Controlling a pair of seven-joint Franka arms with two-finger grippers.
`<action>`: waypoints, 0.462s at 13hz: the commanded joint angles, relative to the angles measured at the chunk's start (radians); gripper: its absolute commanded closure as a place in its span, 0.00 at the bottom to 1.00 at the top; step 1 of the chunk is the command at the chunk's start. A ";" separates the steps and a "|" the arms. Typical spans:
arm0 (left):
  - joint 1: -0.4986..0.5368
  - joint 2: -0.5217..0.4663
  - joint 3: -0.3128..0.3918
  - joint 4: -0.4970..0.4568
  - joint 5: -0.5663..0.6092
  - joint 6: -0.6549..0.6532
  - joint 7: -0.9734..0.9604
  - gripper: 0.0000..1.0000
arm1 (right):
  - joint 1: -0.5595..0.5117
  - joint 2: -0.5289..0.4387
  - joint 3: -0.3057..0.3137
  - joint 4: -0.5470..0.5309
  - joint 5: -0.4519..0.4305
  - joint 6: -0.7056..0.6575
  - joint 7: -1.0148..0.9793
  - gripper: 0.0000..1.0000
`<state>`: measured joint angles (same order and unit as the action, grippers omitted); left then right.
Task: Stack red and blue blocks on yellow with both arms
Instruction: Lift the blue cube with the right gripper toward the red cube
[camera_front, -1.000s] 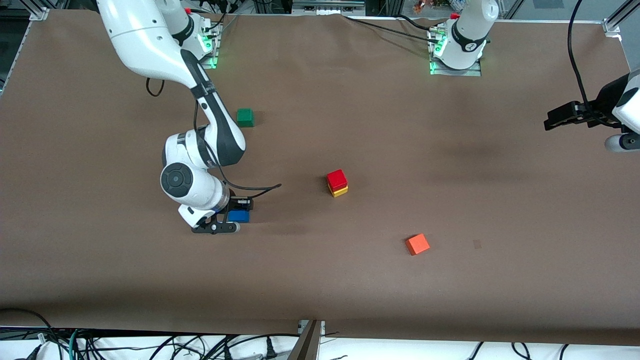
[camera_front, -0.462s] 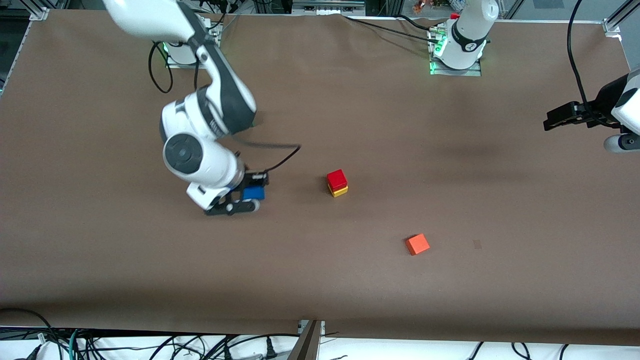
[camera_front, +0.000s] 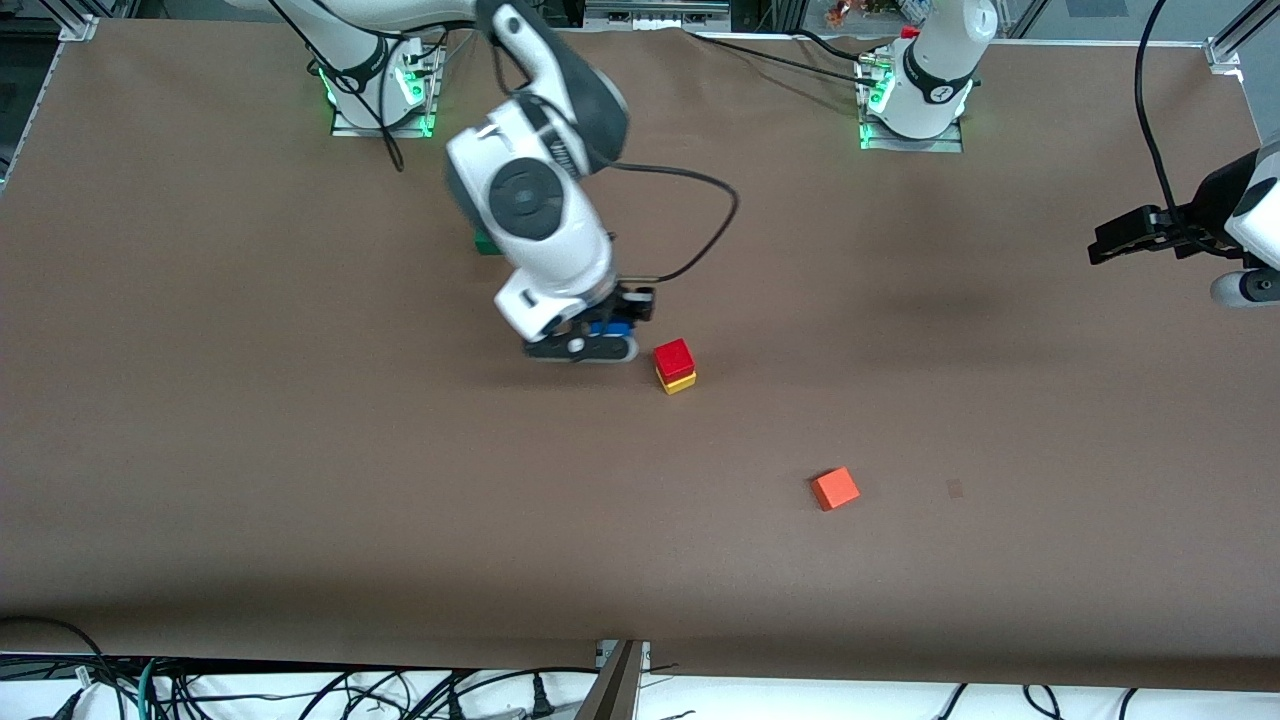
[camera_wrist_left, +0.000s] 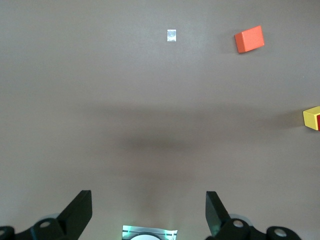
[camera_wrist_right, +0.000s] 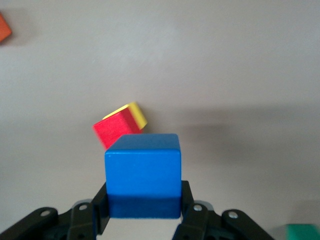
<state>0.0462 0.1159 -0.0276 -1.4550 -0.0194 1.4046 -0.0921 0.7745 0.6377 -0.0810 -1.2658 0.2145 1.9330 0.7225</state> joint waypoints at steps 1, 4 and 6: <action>0.001 0.011 0.003 0.021 -0.024 -0.001 -0.001 0.00 | 0.057 0.042 -0.013 0.042 0.002 0.023 0.121 0.60; 0.001 0.011 0.003 0.021 -0.025 -0.001 -0.001 0.00 | 0.087 0.074 -0.014 0.040 -0.017 0.069 0.161 0.60; 0.000 0.011 0.003 0.021 -0.025 -0.001 -0.001 0.00 | 0.100 0.100 -0.014 0.040 -0.055 0.092 0.170 0.60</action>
<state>0.0461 0.1195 -0.0277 -1.4548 -0.0195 1.4074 -0.0921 0.8570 0.7015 -0.0831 -1.2609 0.1966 2.0145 0.8614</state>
